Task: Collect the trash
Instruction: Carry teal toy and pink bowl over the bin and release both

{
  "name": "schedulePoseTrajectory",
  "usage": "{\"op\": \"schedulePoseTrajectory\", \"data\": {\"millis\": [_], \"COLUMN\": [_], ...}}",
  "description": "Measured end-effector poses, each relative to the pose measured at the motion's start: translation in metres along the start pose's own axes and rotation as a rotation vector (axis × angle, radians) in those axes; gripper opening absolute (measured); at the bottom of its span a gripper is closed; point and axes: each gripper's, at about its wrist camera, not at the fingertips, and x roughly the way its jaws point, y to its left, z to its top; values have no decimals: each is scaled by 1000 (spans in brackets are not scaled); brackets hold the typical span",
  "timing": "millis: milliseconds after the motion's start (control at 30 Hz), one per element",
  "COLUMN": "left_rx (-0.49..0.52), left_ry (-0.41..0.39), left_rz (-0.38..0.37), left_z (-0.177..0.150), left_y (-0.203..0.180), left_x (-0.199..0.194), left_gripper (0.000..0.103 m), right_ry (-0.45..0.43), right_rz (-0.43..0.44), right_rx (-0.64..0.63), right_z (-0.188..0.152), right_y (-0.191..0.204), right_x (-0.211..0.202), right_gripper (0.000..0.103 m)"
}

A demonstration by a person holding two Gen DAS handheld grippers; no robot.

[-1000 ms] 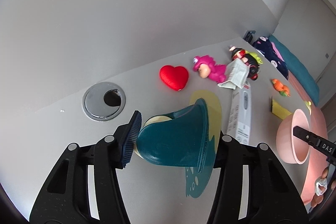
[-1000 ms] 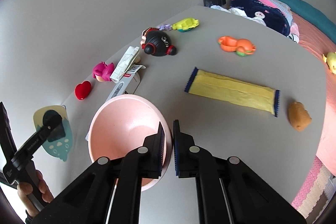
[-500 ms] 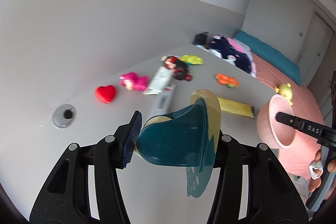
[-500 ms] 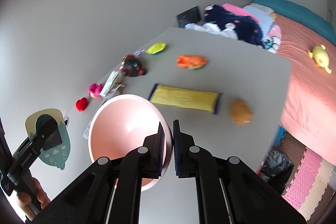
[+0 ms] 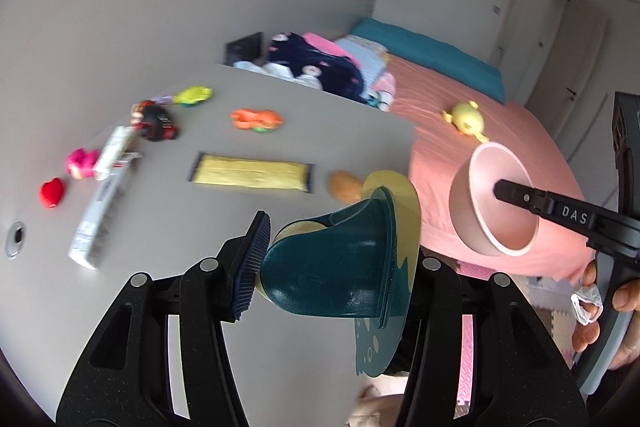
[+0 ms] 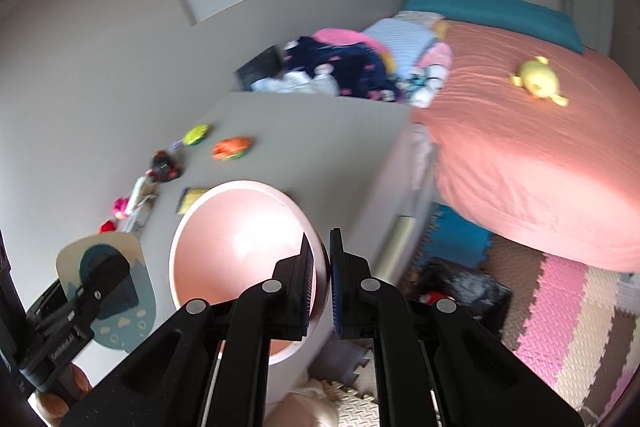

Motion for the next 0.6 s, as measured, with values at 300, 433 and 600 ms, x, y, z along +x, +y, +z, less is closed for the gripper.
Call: {"op": "schedulePoseTrajectory", "data": {"millis": [300,433,600], "left_rx": [160,209,266], "left_ry": [107,177,275], "left_rz": [-100,-128,-138], "left_z": [-18,-31,-49], "left_y": [-103,-137,-168], "left_x": [53,81,118], "left_gripper": [52,52,57], "right_ry": [-1,31,107], "right_rz": [-106,-147,-136], "right_rx": [131,182,261], "right_z": [-13,-22,-29], "right_y": [-102,-138,-177], "right_x": [-19,-11,8], "right_gripper": [9,9,17]}}
